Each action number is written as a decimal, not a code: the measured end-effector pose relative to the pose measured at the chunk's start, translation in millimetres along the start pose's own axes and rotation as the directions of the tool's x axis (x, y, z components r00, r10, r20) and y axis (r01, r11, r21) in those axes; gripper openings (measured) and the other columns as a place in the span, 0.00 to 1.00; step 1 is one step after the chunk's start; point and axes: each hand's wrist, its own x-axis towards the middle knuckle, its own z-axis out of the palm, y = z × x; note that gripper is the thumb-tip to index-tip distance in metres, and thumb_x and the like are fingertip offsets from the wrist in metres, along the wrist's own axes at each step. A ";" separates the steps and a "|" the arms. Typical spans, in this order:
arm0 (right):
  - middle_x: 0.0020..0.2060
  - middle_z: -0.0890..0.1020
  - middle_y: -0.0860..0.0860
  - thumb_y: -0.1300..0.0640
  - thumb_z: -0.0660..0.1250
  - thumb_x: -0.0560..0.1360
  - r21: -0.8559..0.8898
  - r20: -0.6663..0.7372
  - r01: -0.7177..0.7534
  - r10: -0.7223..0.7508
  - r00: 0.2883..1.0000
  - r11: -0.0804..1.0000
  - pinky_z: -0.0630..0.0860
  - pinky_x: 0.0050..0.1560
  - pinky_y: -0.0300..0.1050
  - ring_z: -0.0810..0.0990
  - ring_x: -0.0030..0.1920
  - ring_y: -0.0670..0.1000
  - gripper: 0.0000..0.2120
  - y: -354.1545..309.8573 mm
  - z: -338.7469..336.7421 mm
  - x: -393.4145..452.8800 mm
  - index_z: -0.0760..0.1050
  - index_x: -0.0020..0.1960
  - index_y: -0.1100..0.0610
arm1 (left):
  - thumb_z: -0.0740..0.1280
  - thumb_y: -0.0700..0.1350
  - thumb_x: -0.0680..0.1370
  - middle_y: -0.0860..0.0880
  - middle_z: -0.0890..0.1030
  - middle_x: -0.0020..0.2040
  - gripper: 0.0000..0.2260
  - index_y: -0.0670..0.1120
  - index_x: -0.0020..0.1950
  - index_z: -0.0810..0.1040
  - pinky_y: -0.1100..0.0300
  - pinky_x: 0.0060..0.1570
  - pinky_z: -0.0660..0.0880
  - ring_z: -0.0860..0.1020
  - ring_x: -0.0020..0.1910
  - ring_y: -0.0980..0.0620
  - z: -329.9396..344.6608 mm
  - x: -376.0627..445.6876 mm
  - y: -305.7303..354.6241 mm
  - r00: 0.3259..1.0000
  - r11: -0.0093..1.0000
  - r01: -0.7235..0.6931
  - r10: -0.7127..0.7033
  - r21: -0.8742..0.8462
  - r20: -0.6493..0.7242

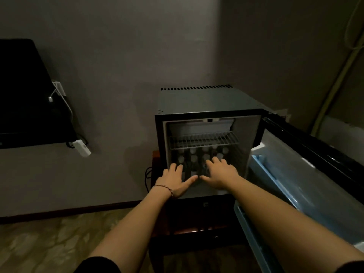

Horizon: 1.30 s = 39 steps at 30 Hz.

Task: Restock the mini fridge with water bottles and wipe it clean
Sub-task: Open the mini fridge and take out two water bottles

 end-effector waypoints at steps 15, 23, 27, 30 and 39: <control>0.62 0.76 0.53 0.40 0.64 0.77 0.057 0.012 0.026 -0.027 1.000 0.998 0.75 0.53 0.52 0.77 0.59 0.56 0.24 6.9 30.2 74.9 0.70 0.68 0.51 | 0.55 0.59 0.82 0.37 0.68 0.73 0.28 0.39 0.72 0.69 0.52 0.66 0.70 0.71 0.69 0.42 20.8 82.5 6.2 0.991 0.996 0.049 -0.039 -0.068 0.128; 0.79 0.52 0.54 0.52 0.66 0.78 0.207 0.028 0.011 -0.017 0.999 0.978 0.59 0.74 0.59 0.58 0.77 0.60 0.40 0.2 66.3 111.4 0.44 0.81 0.46 | 0.63 0.48 0.80 0.49 0.41 0.81 0.38 0.54 0.81 0.40 0.46 0.75 0.57 0.52 0.79 0.42 40.7 101.5 -5.5 1.000 0.956 0.019 -0.020 -0.294 0.000; 0.80 0.38 0.47 0.49 0.68 0.77 0.207 -0.023 0.086 -0.083 0.996 0.975 0.50 0.77 0.60 0.44 0.80 0.58 0.46 -3.1 77.7 127.0 0.36 0.80 0.43 | 0.64 0.52 0.80 0.50 0.43 0.81 0.37 0.56 0.80 0.42 0.43 0.74 0.60 0.56 0.78 0.40 45.1 110.6 -9.9 0.999 0.957 -0.034 0.037 -0.287 0.006; 0.80 0.41 0.50 0.50 0.68 0.77 0.251 0.005 0.092 -0.097 0.995 0.964 0.53 0.77 0.59 0.48 0.79 0.59 0.46 -2.9 81.4 131.2 0.38 0.80 0.44 | 0.64 0.49 0.81 0.48 0.39 0.81 0.38 0.52 0.80 0.39 0.47 0.75 0.58 0.54 0.78 0.41 44.0 117.2 -10.6 0.996 0.977 -0.059 0.072 -0.204 0.056; 0.80 0.42 0.48 0.47 0.62 0.81 0.294 -0.053 0.104 -0.092 0.994 0.950 0.53 0.77 0.58 0.48 0.80 0.58 0.37 2.7 82.6 157.8 0.42 0.80 0.42 | 0.70 0.53 0.77 0.47 0.46 0.81 0.42 0.52 0.81 0.44 0.48 0.76 0.50 0.49 0.79 0.43 53.0 155.5 -11.2 0.998 0.989 -0.065 0.066 -0.133 0.005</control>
